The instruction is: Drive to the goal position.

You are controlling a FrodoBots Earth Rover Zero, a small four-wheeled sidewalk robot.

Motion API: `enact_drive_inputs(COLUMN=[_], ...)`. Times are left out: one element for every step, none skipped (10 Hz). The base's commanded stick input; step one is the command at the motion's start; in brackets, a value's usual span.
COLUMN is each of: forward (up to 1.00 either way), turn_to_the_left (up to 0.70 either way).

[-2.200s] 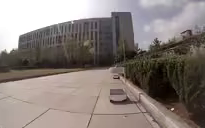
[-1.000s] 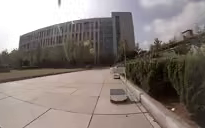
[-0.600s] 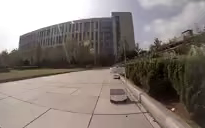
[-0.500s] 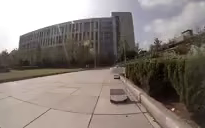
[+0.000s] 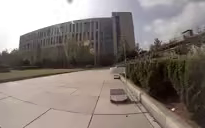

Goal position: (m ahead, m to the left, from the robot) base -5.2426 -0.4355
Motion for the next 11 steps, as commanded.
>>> enact_drive_inputs(forward=[0.0, 0.0, 0.0, 0.0, 0.0, 0.1, 0.13, 0.09, 0.02, 0.0, 0.0], turn_to_the_left=[0.7, 0.7, 0.7, 0.7, 0.7, 0.2, 0.26, 0.18, 0.51, 0.7, 0.7])
